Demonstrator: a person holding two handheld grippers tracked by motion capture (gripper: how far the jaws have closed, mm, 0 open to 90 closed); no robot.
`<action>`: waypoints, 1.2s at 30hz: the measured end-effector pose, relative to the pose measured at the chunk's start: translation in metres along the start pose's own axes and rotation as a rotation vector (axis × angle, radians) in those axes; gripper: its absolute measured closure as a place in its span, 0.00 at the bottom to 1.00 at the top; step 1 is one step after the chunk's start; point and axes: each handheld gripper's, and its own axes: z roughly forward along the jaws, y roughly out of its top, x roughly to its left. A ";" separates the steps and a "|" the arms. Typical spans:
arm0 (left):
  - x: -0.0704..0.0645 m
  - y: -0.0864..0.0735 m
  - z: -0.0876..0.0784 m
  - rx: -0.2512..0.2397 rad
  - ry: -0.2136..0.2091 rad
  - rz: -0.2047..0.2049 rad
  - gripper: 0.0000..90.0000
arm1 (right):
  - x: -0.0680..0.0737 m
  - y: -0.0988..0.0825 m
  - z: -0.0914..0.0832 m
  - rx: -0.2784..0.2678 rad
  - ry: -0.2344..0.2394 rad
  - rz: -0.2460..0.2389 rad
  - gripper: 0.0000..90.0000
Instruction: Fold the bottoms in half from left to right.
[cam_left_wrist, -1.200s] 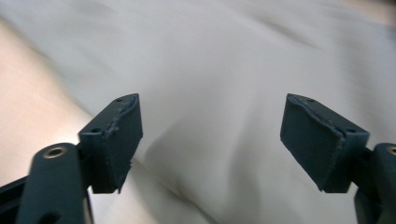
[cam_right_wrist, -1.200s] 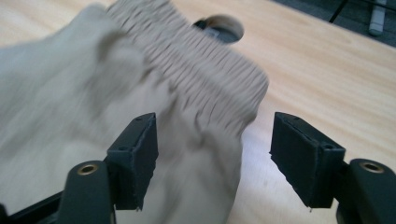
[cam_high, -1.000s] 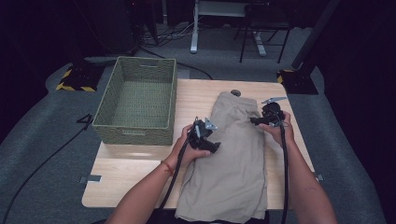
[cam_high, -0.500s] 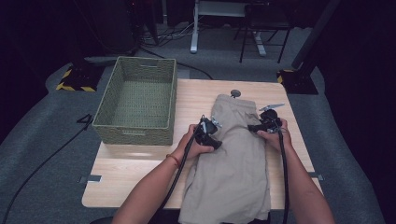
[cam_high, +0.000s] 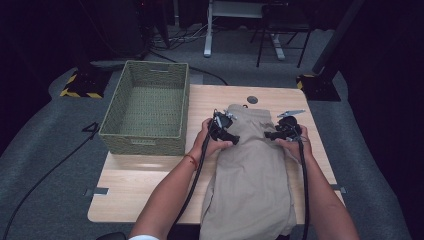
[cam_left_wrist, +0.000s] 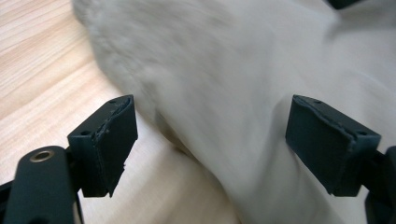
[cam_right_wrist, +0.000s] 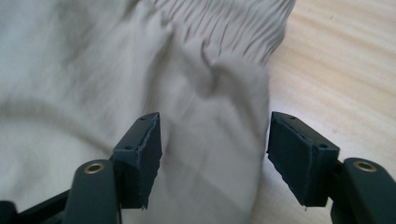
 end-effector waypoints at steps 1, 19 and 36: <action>0.003 0.001 0.003 0.001 0.009 -0.006 0.19 | -0.001 0.001 0.000 -0.004 0.001 0.008 0.39; 0.018 -0.001 0.024 0.049 -0.017 0.008 0.29 | 0.000 0.010 0.024 0.056 -0.028 0.023 0.39; 0.016 0.004 0.022 0.057 -0.050 0.034 0.92 | 0.002 0.008 0.019 0.045 0.033 0.032 0.88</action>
